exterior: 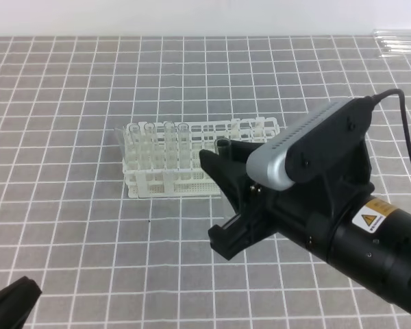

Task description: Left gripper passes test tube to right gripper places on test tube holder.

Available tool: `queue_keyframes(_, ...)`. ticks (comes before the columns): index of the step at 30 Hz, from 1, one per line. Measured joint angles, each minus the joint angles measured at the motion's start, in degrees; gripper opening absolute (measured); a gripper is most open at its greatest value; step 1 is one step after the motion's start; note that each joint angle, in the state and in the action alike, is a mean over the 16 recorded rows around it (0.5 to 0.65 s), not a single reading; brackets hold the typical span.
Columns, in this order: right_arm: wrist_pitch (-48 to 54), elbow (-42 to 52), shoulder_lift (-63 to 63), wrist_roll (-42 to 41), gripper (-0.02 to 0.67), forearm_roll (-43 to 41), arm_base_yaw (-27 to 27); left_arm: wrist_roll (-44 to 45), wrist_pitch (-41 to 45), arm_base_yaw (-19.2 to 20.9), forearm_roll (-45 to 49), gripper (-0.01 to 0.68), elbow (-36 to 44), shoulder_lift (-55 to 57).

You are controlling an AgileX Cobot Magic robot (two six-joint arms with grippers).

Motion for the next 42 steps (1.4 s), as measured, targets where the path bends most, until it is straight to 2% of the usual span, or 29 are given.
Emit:
queue_keyframes(9,-0.6,0.0,0.1,-1.6,0.098,-0.1,0.0,0.0,3.8,0.0,0.2,-0.001,0.1,0.1)
queue_keyframes(31,-3.9,0.9,0.1,-1.8,0.098,-1.0,-0.2,0.0,4.1,0.0,0.2,-0.001,0.0,-0.1)
queue_keyframes(36,-7.8,3.1,0.2,4.6,0.098,-7.5,-1.8,0.0,4.1,0.0,0.2,-0.001,0.0,-0.1)
queue_keyframes(42,-14.9,6.0,1.6,20.6,0.098,-22.9,-7.6,0.0,4.2,0.0,0.2,-0.001,0.0,0.0)
